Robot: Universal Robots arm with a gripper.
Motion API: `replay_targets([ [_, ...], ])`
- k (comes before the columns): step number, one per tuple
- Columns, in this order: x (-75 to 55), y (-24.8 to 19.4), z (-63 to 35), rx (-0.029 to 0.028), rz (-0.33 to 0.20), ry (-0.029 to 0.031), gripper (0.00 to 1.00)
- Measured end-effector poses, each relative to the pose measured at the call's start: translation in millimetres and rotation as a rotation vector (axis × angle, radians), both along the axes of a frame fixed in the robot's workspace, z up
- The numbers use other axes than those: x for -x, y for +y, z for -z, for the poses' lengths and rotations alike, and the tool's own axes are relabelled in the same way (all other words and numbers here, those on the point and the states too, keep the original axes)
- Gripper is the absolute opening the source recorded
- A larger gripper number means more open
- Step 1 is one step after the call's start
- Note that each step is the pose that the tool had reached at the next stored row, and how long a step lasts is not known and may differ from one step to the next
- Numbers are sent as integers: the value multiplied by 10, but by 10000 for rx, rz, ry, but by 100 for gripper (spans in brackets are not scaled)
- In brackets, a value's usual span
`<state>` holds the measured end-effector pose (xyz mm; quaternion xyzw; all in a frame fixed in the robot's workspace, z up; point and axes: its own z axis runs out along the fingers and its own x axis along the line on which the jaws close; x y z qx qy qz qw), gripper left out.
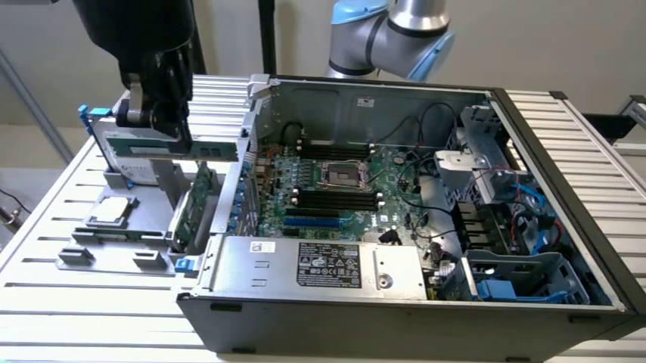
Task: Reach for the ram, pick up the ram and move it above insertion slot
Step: 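Pick up the ram and move it above insertion slot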
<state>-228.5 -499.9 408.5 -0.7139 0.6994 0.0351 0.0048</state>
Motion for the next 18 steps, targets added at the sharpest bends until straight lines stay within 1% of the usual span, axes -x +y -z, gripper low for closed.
replay_targets([
  [6, -273, 0, -9, -28, -1, 7, 13],
  [18, -820, 0, -9, -33, 0, 17, 13],
])
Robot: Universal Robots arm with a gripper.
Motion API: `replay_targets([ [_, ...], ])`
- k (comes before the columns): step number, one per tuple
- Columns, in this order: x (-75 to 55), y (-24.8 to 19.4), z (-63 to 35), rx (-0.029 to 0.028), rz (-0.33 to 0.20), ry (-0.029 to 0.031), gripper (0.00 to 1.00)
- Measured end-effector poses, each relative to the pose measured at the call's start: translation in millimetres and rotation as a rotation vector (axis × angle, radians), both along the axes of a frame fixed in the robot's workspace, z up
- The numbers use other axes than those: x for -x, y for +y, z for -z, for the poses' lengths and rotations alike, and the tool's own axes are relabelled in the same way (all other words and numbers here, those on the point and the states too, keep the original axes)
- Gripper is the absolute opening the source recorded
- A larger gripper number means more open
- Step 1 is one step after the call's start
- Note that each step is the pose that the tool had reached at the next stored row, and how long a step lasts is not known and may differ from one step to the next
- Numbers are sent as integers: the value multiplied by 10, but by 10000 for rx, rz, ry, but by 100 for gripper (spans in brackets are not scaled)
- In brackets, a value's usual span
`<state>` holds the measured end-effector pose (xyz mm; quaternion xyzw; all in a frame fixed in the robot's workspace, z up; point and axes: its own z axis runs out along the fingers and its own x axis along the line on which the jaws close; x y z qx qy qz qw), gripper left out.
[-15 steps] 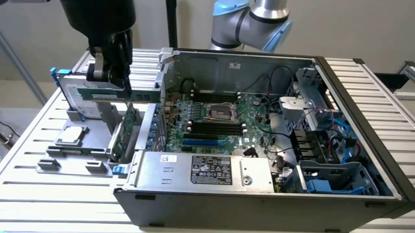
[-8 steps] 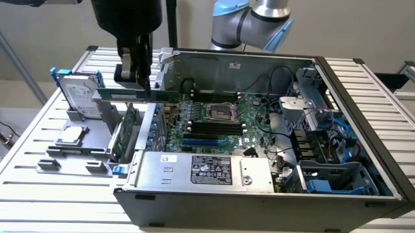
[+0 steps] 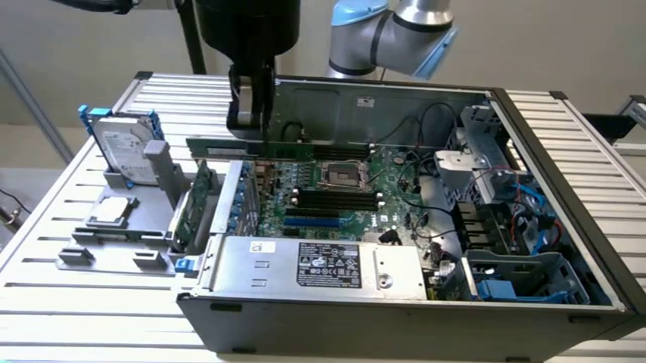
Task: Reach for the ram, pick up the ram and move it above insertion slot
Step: 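Pick up the ram and move it above insertion slot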
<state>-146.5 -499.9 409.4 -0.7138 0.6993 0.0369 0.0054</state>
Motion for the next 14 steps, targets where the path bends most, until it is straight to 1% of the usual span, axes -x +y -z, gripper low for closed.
replay_targets([
  [3, -133, 5, -1, 2, 0, 1, 13],
  [5, -221, 25, 0, 2, 0, 0, 13],
  [7, -296, 55, 1, 1, -1, 0, 13],
  [9, -356, 102, 4, 1, -1, 0, 13],
  [14, -498, 249, 24, 17, -1, 0, 13],
])
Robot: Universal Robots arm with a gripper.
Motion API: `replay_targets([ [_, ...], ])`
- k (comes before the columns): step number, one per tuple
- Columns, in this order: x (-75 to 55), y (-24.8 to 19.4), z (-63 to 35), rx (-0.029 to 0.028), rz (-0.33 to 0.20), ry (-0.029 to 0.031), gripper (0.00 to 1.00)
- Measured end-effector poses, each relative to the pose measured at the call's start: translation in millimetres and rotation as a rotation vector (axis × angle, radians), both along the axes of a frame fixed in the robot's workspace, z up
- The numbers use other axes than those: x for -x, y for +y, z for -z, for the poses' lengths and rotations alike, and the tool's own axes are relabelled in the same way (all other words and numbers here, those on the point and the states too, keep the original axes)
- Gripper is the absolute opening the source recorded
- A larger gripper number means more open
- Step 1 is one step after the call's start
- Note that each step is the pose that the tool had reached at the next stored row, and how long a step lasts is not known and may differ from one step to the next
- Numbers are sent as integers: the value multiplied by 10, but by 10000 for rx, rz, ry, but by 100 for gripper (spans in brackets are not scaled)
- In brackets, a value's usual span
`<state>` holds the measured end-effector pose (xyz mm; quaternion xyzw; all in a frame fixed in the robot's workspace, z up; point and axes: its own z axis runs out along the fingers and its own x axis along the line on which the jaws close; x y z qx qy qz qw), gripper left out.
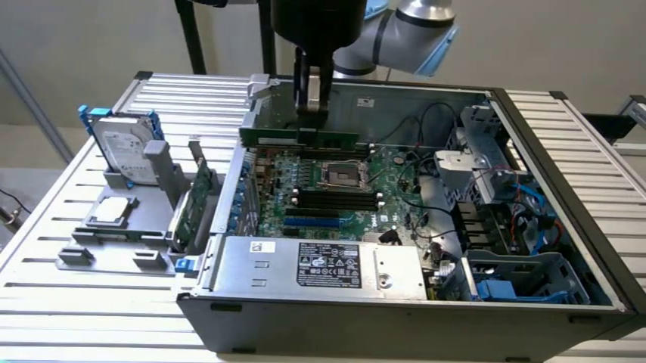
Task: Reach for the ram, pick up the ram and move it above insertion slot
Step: 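Pick up the ram and move it above insertion slot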
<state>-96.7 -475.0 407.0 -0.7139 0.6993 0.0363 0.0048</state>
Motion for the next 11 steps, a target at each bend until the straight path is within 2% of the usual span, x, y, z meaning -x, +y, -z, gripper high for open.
replay_targets([
  [5, -137, 146, 21, 15, 0, -1, 13],
  [11, -261, 355, 51, 57, 1, -1, 13],
])
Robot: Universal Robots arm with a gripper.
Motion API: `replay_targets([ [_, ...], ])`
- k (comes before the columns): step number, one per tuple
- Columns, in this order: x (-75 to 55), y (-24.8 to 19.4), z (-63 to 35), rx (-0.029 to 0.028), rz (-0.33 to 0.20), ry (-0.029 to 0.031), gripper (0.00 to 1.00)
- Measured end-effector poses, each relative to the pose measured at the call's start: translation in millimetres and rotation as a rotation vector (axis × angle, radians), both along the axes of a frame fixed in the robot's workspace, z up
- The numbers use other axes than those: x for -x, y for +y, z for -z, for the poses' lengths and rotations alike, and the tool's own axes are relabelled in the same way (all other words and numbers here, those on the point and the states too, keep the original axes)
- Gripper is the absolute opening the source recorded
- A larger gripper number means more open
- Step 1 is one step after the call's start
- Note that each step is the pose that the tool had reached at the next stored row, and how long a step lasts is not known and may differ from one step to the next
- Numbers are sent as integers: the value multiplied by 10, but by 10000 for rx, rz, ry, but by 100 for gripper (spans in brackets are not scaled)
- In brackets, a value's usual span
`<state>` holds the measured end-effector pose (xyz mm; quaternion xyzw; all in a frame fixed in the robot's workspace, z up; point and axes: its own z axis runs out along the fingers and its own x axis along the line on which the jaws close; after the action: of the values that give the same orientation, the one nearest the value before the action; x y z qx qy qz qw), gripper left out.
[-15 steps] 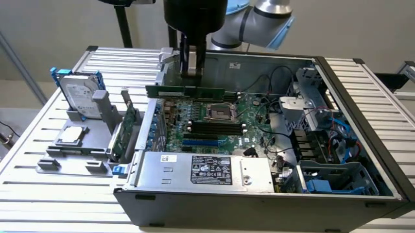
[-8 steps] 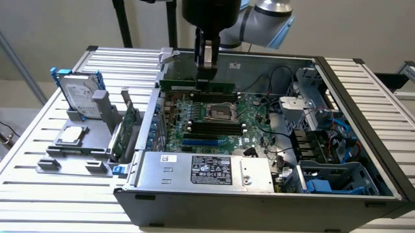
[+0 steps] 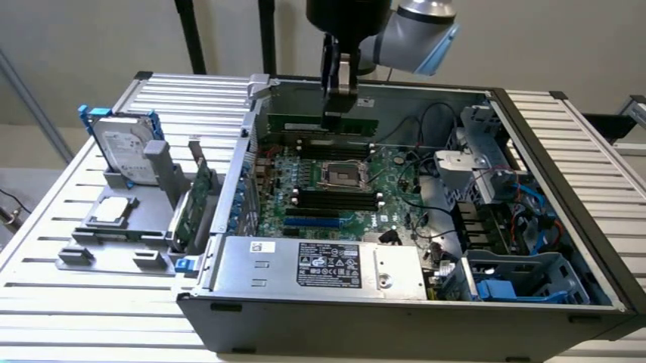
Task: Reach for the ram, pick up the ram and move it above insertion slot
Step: 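Pick up the ram and move it above insertion slot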
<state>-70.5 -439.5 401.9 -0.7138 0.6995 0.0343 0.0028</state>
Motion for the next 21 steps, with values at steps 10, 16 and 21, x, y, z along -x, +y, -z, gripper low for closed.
replay_targets([
  [10, -158, 374, 55, 152, -1, 0, 13],
  [16, -233, 531, 82, 228, 2, -3, 13],
  [21, -248, 565, 104, 238, 14, -112, 13],
])
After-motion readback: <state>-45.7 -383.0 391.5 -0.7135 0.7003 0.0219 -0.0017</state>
